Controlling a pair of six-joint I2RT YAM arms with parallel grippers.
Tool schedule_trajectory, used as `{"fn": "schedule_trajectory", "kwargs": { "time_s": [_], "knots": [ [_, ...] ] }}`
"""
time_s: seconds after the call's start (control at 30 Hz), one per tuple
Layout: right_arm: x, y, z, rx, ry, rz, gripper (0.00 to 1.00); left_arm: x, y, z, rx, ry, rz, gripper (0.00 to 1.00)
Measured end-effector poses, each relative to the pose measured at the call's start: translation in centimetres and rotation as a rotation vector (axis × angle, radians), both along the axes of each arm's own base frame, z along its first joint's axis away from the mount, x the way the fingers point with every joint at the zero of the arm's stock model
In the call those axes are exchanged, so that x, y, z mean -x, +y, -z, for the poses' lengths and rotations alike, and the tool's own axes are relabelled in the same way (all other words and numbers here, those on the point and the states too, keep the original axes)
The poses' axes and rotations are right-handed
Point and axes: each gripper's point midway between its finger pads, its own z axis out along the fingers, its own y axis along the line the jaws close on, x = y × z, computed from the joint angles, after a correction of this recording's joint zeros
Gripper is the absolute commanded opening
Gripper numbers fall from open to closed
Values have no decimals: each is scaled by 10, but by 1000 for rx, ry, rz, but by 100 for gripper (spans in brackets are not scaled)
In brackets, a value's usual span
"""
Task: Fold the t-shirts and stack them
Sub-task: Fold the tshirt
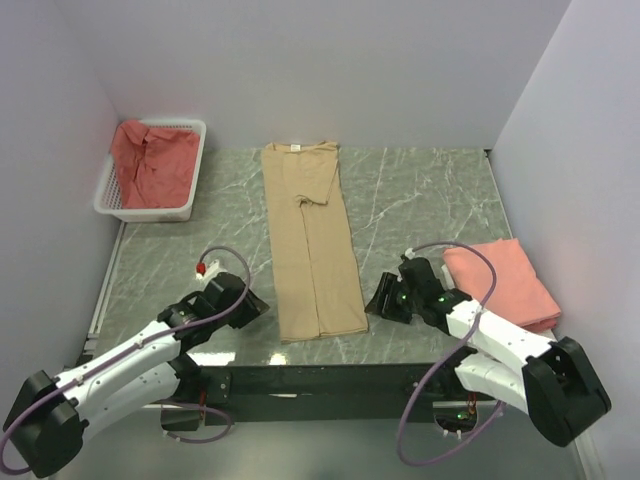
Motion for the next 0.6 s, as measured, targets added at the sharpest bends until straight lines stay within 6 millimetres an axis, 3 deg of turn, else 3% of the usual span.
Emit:
{"fn": "schedule_trajectory", "kwargs": {
  "time_s": [0.2, 0.4, 0.5, 0.6],
  "knots": [
    [12, -6, -2, -4, -2, 5, 59, -3, -5, -13, 17, -40, 5, 33],
    [14, -9, -7, -1, -22, 10, 58, -35, -22, -39, -2, -107, 6, 16],
    [15, -10, -7, 2, -18, 9, 58, -50, -35, -38, -18, -112, 24, 11],
    [15, -10, -7, 3, -19, 5, 58, -53, -40, -24, -39, -84, 34, 9]
  ]
}}
